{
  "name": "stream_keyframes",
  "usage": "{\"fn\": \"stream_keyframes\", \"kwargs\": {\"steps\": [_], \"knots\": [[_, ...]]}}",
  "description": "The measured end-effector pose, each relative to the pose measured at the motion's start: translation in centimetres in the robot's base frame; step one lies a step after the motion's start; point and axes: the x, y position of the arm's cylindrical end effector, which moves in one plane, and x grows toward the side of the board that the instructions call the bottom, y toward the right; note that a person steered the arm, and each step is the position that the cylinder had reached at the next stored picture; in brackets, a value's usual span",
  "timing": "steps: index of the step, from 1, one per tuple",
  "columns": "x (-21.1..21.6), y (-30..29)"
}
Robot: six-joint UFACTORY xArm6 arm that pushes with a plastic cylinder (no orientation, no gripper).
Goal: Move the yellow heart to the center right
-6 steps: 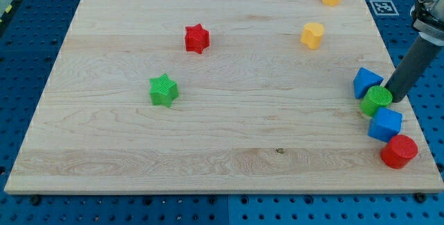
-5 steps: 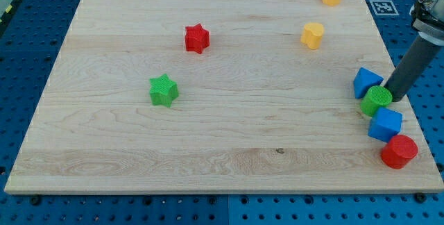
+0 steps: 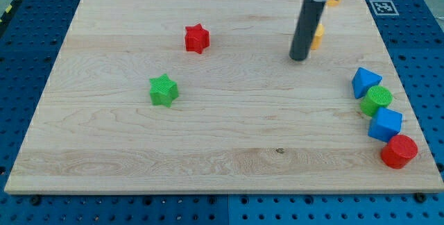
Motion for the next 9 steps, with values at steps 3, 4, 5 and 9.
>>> {"fn": "stream_keyframes", "kwargs": {"steps": [3, 4, 5, 9], "knots": [[-5.1, -0.4], [-5.9, -0.4], [-5.9, -0.1], [-3.1, 4.9]]}}
